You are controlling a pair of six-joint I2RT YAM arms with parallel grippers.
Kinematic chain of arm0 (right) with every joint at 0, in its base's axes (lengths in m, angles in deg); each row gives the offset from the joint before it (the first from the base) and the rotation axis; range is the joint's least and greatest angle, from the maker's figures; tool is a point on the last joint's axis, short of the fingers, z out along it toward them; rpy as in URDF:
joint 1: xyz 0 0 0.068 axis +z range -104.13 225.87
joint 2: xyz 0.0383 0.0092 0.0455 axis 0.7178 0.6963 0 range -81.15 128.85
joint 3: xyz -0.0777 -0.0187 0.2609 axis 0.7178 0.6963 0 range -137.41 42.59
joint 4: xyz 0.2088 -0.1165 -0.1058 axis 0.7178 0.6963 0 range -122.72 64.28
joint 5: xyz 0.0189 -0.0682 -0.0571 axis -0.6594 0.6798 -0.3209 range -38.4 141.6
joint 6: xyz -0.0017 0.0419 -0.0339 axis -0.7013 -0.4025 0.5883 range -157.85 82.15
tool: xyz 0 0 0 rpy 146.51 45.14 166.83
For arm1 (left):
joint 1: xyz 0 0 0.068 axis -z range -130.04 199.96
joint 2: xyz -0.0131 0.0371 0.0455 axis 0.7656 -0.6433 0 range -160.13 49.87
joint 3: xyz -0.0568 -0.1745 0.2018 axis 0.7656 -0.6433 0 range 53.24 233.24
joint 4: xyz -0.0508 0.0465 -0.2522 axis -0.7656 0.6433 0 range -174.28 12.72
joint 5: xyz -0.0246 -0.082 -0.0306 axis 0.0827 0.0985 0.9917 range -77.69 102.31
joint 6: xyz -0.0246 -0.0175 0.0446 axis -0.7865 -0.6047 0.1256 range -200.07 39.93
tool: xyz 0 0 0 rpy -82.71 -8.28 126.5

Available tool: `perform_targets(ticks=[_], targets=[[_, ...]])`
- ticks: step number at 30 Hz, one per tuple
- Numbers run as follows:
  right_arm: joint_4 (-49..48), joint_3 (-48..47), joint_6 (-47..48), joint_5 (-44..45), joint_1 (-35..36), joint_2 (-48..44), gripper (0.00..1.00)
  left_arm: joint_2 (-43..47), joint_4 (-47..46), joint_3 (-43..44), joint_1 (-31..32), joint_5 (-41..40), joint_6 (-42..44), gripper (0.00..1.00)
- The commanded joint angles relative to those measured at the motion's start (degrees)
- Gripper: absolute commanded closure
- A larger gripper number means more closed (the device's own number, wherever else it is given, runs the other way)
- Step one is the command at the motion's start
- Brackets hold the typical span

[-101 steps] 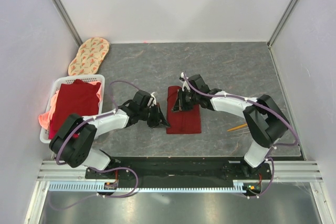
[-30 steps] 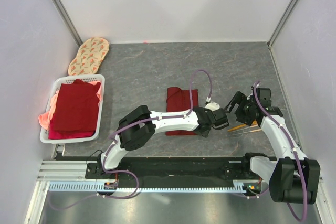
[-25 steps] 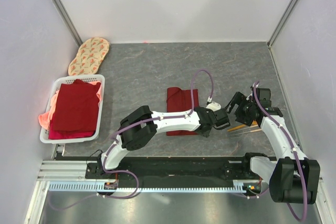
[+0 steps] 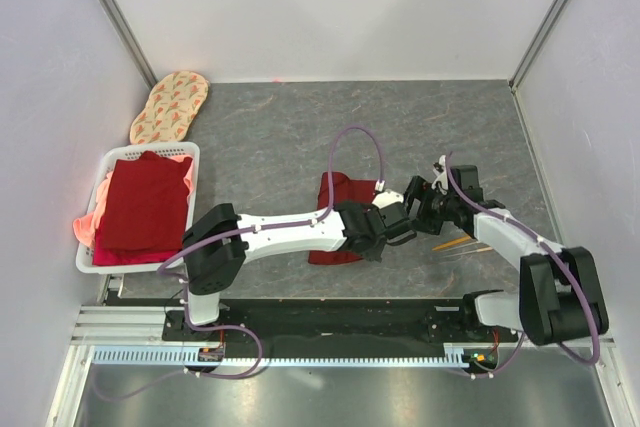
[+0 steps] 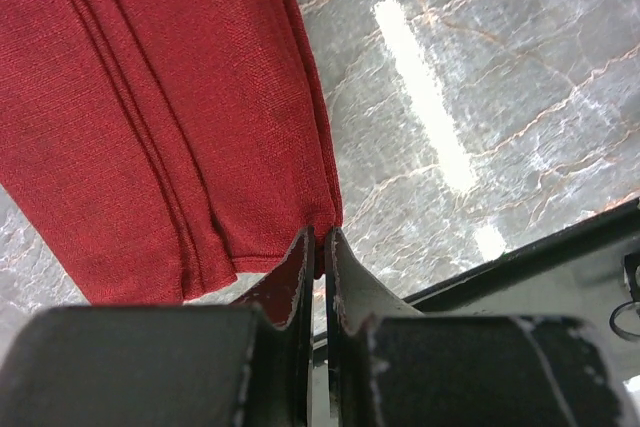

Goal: Fold the napkin into a case and place the utensils inside
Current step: Stuff the top corner of the smaller-rectangle-folded napkin into the folded napkin.

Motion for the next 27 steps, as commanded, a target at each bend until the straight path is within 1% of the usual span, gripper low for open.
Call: perform_targets(ticks=[1,7,8,11,12,13,14,16,17,20,27], targets=[[-11.87,1.11,-5.76,-1.75,3.53,3.62,0.12,3.76,-3.34,-1.81,-0.08,1.17,-2.24,0.98],[-20.5,2.69,-9.81,-0.26,6.97,7.66,0.2,6.13,-4.14,-3.13,-0.08,1.52,-2.33,0.98],[-21.56,2.78,-10.08,-0.25,7.23,9.23,0.25,6.4,-4.22,-3.56,-0.08,1.61,-2.33,0.98],[-24.64,2.43,-10.87,-0.96,8.02,12.92,0.33,7.28,-4.84,-4.36,0.01,1.96,-2.42,0.98],[-25.86,2.43,-10.79,-0.96,8.11,13.72,0.34,7.46,-5.19,-4.53,0.01,1.96,-2.42,0.98],[-26.22,1.91,-10.7,-0.52,8.11,14.42,0.36,7.72,-5.37,-4.71,-0.08,2.05,-2.42,0.98],[-26.22,1.56,-10.17,-0.08,8.11,15.74,0.4,7.72,-5.45,-4.97,-0.08,2.14,-2.42,0.98],[-26.57,0.59,-9.91,0.27,8.2,16.89,0.44,7.72,-5.89,-5.33,-0.08,2.66,-2.42,0.98],[-26.92,0.41,-9.82,0.01,8.2,17.85,0.48,7.9,-6.16,-5.67,-0.08,2.84,-2.51,0.98],[-28.68,-0.12,-9.82,-0.34,8.2,18.91,0.55,7.81,-7.04,-6.29,-0.08,3.63,-2.42,0.98],[-32.73,-0.03,-11.22,-0.96,8.2,19.61,0.62,7.19,-8.79,-6.64,-0.08,5.04,-2.16,0.98]])
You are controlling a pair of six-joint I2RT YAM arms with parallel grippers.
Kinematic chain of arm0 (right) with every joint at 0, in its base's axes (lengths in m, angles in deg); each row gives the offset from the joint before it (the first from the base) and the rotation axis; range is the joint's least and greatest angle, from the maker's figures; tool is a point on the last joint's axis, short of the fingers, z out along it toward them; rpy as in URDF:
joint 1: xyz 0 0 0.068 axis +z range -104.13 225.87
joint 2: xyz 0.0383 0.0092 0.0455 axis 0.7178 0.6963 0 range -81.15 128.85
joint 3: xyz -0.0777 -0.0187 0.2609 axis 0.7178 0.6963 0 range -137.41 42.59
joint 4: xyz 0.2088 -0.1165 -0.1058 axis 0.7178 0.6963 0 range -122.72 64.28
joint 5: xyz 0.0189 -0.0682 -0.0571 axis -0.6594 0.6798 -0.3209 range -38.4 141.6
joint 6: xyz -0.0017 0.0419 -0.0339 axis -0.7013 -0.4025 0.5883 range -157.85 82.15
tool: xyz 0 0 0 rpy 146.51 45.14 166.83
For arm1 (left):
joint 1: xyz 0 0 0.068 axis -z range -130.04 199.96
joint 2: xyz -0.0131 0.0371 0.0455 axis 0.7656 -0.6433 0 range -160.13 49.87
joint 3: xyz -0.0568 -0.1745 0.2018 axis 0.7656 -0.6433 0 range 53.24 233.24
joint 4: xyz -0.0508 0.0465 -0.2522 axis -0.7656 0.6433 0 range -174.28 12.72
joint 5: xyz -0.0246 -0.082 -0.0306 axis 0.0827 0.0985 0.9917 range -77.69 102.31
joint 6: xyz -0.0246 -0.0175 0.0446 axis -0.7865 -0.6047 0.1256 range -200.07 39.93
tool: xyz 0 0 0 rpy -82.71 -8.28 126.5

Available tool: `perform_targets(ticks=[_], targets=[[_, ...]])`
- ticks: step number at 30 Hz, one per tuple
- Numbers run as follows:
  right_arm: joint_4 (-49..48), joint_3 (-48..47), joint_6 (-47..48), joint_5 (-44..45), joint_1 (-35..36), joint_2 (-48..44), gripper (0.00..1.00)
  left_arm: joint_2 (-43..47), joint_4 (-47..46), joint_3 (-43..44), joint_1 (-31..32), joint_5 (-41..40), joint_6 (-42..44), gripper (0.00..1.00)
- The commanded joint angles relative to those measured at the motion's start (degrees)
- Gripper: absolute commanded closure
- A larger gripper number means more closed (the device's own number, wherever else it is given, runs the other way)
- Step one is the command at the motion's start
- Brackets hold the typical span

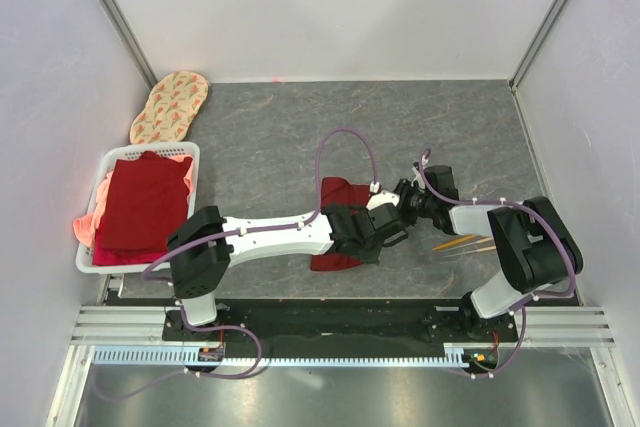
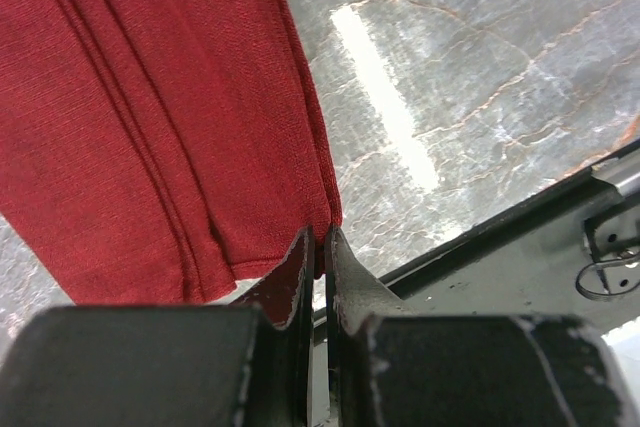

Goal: Fold the napkin into a case and place the utensils inside
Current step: Stuff the top corner of the smaller-rectangle-folded napkin into the folded napkin.

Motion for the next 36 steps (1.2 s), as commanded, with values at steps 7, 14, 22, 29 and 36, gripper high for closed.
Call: perform_targets(ticks=[7,14,22,29,36], targets=[[-6.4,-2.54,-0.27,-0.39,0.11,1.79,0.88,1.93,-5.24,-1.12,-0.14,3.42,-1.02,0.98],[-3.5,-4.56,1.74,0.57,0.2,0.12,1.0,1.84,-10.42,-4.54,-0.76,9.14,-1.19,0.77],[-0.52,-6.24,4.21,1.1,0.2,0.82,1.0,15.17,-18.77,-14.03,-10.58,13.62,-3.56,0.5],[3.27,-8.61,5.97,3.04,1.26,0.2,1.0,12.41,-23.87,-19.23,-26.93,18.98,-4.19,0.89],[5.55,-10.45,5.88,5.06,3.45,-0.32,1.0,1.68,-24.23,-16.42,-28.97,15.82,-2.25,0.92]])
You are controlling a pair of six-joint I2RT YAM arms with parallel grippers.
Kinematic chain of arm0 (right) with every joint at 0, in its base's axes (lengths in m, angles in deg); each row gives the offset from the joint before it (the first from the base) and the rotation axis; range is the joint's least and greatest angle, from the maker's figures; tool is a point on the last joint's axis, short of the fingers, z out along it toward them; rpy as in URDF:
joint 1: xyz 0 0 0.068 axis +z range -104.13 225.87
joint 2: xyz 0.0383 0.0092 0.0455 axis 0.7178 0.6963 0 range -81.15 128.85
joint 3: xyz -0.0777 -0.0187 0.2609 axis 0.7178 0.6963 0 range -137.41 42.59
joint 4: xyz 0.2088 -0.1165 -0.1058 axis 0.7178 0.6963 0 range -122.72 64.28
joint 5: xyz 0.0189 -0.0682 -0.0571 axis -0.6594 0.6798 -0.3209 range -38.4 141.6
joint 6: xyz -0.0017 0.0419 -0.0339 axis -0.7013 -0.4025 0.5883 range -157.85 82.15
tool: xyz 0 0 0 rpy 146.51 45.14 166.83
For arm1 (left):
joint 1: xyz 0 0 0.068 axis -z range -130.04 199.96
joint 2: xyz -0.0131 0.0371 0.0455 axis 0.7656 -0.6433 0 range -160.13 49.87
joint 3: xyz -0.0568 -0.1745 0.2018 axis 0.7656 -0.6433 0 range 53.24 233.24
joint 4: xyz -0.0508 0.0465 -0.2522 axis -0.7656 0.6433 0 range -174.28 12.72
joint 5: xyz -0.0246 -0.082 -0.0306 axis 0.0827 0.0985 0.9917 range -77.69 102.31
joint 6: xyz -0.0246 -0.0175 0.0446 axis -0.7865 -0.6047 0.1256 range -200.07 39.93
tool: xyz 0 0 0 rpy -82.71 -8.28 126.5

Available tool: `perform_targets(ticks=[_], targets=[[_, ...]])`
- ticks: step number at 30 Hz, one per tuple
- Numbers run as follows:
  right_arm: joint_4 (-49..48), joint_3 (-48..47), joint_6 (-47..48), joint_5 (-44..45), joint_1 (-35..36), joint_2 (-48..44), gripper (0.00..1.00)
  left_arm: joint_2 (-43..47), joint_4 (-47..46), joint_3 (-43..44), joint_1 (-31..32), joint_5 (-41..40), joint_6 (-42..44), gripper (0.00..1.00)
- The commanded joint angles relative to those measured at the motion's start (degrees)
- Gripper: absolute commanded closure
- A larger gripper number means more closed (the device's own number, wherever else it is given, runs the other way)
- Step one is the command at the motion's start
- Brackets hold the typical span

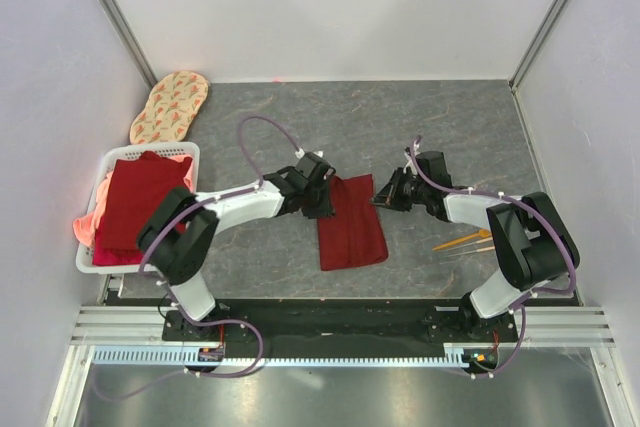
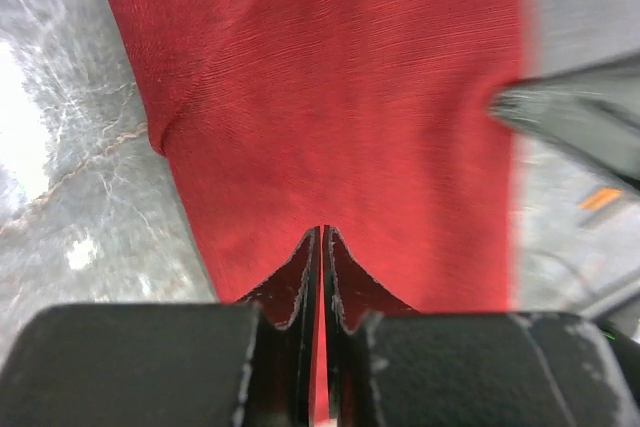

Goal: Fold the napkin into a case and place the utensils inside
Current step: Stuff the top corner of the smaller-rectangle-folded napkin into the folded napkin.

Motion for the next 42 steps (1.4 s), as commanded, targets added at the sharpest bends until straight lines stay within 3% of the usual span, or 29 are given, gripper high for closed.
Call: perform_targets(ticks=[1,11,17,24,32,37,42], targets=[[1.2,-3.15,0.94,2.15,1.86,-1.79,1.0,-6.46,-2.0,2.53,-0.4,-0.59,1.31,0.93],[2.61,-6.06,-3.71,7.24,9.84,-4.07,1.0,-11.48,-4.98,2.45,-0.4,0.9,1.67,0.94],[0.51,-7.9,-8.28,10.94,13.72,0.14,1.0,-11.31,-6.92,1.22,-0.4,3.27,1.23,0.94],[-5.82,-7.29,-15.23,14.28,15.04,5.24,1.0,-9.55,-9.47,-0.27,-0.4,5.47,0.18,0.94],[-4.77,-7.11,-14.62,15.95,15.13,4.89,1.0,-2.88,-8.33,-3.17,-0.84,6.35,-1.14,0.93],[-3.46,-6.94,-13.04,16.48,15.13,4.1,1.0,3.54,-5.78,-6.42,-2.51,2.58,-0.44,0.93],[-3.19,-7.11,-12.95,16.48,15.22,3.14,1.0,0.83,-5.86,-6.43,-3.48,2.91,0.7,0.93]])
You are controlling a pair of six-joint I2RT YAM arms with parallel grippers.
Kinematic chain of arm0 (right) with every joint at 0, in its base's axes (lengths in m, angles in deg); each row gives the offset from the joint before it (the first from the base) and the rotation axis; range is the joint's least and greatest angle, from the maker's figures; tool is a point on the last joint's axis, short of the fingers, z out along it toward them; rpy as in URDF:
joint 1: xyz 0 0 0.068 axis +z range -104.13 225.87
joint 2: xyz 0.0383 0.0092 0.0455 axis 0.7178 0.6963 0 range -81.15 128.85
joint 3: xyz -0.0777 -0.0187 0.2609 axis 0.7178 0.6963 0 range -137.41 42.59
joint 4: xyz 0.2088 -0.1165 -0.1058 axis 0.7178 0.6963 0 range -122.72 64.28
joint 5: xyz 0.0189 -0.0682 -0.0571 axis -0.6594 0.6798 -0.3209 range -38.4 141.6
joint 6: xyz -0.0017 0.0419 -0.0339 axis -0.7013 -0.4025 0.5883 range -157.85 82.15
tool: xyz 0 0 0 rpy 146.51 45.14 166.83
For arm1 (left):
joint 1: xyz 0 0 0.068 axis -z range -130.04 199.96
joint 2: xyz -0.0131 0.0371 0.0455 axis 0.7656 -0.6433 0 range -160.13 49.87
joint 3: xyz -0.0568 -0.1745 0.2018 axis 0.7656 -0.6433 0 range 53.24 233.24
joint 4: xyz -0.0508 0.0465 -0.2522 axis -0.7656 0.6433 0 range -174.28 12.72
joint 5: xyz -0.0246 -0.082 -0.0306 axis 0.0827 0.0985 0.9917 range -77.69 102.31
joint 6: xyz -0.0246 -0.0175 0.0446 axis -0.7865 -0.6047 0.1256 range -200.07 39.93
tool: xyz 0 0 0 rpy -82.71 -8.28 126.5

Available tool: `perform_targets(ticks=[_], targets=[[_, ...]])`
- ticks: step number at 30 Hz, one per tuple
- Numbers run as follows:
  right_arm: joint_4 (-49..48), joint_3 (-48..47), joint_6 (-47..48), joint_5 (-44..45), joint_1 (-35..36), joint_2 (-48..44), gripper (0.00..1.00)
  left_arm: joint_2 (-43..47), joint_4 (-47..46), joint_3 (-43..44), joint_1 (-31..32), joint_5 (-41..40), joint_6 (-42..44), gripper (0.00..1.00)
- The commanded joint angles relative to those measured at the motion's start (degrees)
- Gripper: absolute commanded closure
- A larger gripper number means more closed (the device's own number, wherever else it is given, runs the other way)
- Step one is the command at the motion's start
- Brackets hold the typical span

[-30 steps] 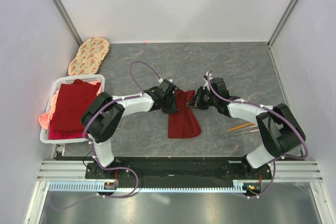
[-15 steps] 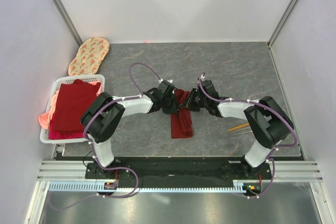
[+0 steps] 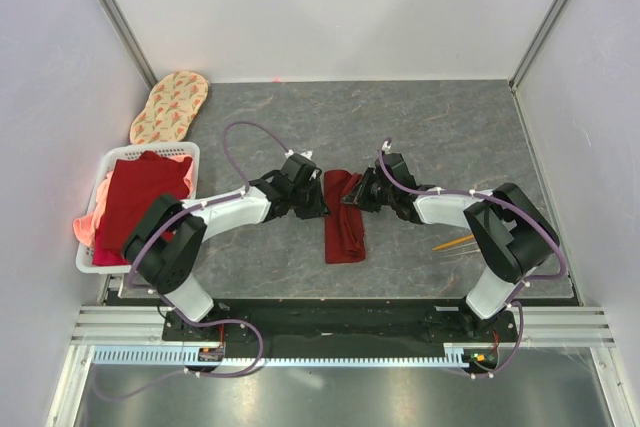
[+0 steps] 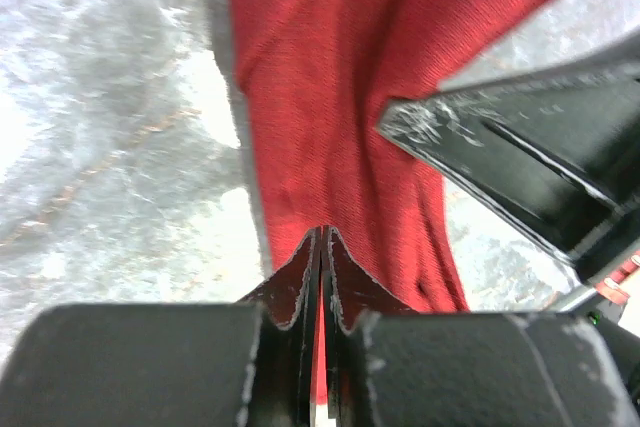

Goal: Fold the napkin into a case and place the utensils inside
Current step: Stuff the top corner of the smaller-rectangle-folded napkin into the folded napkin.

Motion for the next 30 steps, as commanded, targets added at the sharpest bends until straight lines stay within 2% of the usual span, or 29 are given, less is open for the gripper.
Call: perform_targets(ticks=[1,11,25,30], targets=[[-0.55,-0.77,0.62,1.55,0.29,-2.24,1.0,-3.36,-0.03,0.02,-0.86,-0.47,0.61,0.93],[-1.68,-1.65,-1.57,1.73,2.75,-1.28,1.0,-8.92,-4.34,0.73,-0.77,3.31,-1.05,0.94],[-5.63,-1.39,-4.38,4.45,4.07,4.34,1.0,-6.9,-4.96,-0.77,-0.77,3.4,-1.5,0.94],[-6.17,-1.3,-1.14,3.05,3.98,5.75,1.0,-2.69,-3.56,-2.35,-0.86,2.35,-0.88,0.91]])
